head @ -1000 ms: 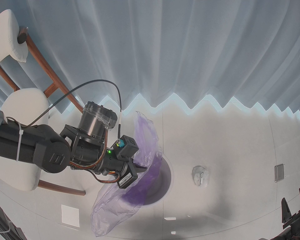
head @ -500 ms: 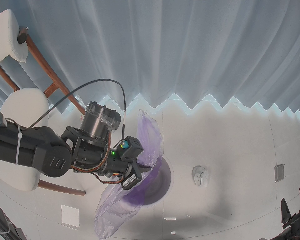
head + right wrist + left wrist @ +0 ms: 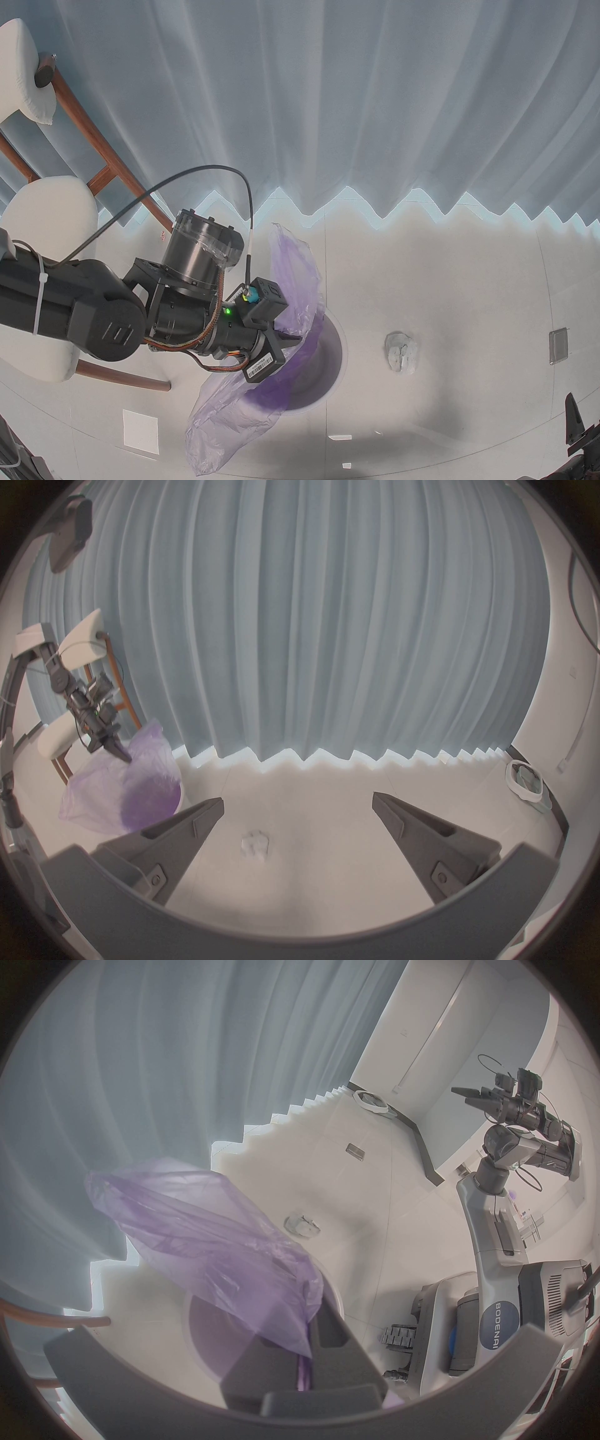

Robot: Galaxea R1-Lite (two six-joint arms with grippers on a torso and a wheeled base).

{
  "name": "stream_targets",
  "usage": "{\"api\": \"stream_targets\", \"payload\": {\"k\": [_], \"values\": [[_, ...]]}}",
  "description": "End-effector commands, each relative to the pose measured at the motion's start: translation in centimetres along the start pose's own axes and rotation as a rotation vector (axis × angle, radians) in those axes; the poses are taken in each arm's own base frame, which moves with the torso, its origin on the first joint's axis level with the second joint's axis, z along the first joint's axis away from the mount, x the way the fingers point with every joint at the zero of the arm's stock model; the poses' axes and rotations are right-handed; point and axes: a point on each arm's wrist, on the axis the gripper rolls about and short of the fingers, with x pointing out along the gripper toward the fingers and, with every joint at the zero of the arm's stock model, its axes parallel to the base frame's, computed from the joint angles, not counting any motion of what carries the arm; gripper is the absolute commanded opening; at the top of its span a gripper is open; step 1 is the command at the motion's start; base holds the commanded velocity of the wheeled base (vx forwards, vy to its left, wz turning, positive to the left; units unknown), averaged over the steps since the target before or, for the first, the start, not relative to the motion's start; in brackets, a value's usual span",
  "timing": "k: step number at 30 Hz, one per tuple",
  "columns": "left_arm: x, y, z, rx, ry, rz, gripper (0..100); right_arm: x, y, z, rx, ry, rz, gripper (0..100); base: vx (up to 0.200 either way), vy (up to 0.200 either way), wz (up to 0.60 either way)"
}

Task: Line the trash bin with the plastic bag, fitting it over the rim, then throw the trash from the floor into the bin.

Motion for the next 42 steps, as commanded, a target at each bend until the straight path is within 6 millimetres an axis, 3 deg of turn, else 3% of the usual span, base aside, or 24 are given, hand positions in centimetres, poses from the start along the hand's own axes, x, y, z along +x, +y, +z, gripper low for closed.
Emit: {"api": "stream_targets", "payload": {"k": [1, 5, 8, 12, 13, 14, 18, 25, 29, 33, 34, 42], "values": [[0.5, -0.5, 0.1, 0.01, 0.001, 0.001, 0, 0.5, -0.1, 3.4, 0.041, -0.124, 0.006, 100, 0.0, 0.0, 0.0], [0.6, -0.6, -0.1, 0.01, 0.008, 0.001, 0, 1.3, -0.1, 4.1, 0.051, -0.063, 0.073, 100, 0.0, 0.0, 0.0], [0.6, -0.7, -0.3, 0.012, 0.006, 0.001, 0, 3.6, 0.3, 4.5, 0.163, 0.13, 0.19, 100, 0.0, 0.0, 0.0], [0.5, -1.0, -0.3, 0.024, 0.006, 0.022, 0, 6.2, 0.8, 9.5, 0.524, 0.212, 0.298, 100, 0.0, 0.0, 0.0], [0.5, -1.1, -0.3, 0.027, 0.006, 0.023, 0, 6.4, 0.8, 9.9, 0.548, 0.218, 0.308, 100, 0.0, 0.0, 0.0], [0.6, -1.6, -0.6, 0.036, 0.02, 0.022, 0, 7.8, 1.0, 11.8, 0.658, 0.27, 0.35, 100, 0.0, 0.0, 0.0], [0.8, -2.6, -1.2, 0.045, 0.027, 0.009, 0, 11.1, 1.7, 14.5, 0.75, 0.437, 0.421, 100, 0.0, 0.0, 0.0], [1.0, -3.0, -1.2, 0.055, 0.029, 0.024, 0, 13.9, 3.9, 14.3, 0.721, 0.652, 0.506, 100, 0.0, 0.0, 0.0], [1.3, -3.9, -1.0, 0.073, 0.031, -0.001, 0, 15.9, 6.8, 13.4, 0.626, 0.769, 0.581, 100, 0.0, 0.0, 0.0], [1.5, -4.3, -0.5, 0.085, 0.019, -0.01, 0, 17.1, 8.7, 12.0, 0.5, 0.811, 0.563, 100, 0.0, 0.0, 0.0], [1.6, -4.8, -0.2, 0.098, 0.011, -0.023, 0, 18.5, 10.0, 11.3, 0.447, 0.817, 0.548, 100, 0.0, 0.0, 0.0], [2.2, -5.9, -0.1, 0.116, 0.016, -0.057, 0, 21.8, 12.5, 11.0, 0.431, 0.836, 0.559, 100, 0.0, 0.0, 0.0]]}}
